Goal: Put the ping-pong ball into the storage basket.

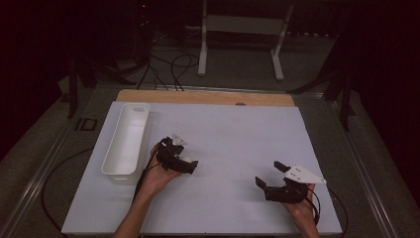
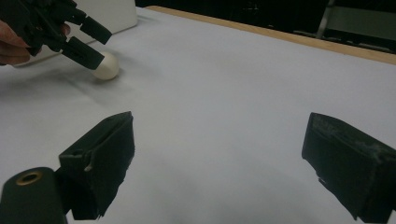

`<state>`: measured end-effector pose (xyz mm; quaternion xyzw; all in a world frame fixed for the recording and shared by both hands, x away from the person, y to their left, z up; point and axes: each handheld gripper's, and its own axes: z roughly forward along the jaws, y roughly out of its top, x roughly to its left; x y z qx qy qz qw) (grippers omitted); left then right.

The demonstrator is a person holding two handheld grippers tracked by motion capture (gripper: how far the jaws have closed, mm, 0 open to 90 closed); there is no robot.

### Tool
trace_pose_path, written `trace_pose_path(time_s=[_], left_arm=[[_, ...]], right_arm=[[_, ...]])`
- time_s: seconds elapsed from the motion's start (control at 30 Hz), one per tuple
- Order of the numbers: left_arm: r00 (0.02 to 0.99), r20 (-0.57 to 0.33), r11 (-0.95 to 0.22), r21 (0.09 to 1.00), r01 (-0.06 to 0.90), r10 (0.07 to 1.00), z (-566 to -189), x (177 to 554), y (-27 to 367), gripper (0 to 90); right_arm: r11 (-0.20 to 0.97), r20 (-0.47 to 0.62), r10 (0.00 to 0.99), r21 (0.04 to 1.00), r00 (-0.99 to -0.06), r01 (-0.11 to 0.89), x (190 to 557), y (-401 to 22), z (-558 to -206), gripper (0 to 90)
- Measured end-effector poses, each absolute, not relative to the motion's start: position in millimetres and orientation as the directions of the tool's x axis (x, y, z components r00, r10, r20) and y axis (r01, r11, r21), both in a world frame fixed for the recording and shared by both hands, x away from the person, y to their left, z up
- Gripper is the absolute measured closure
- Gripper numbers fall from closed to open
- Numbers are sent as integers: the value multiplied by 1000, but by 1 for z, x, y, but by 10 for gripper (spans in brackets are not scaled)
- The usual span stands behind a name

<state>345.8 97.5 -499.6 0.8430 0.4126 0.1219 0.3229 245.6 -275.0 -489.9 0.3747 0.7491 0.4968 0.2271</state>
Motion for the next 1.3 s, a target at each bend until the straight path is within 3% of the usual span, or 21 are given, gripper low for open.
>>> trace_pose_path(time_s=[0.73, 1.0, 1.3], left_arm=[[633, -83, -479, 580, 658, 769, -506, 349, 94, 109], [642, -105, -490, 556, 671, 760, -507, 350, 96, 197], [643, -101, -494, 555, 670, 759, -507, 350, 96, 361]], right_arm=[[227, 31, 787, 914, -616, 336, 246, -276, -490, 92], [226, 33, 787, 914, -616, 338, 246, -276, -490, 92], [224, 34, 787, 914, -616, 337, 245, -276, -490, 92]])
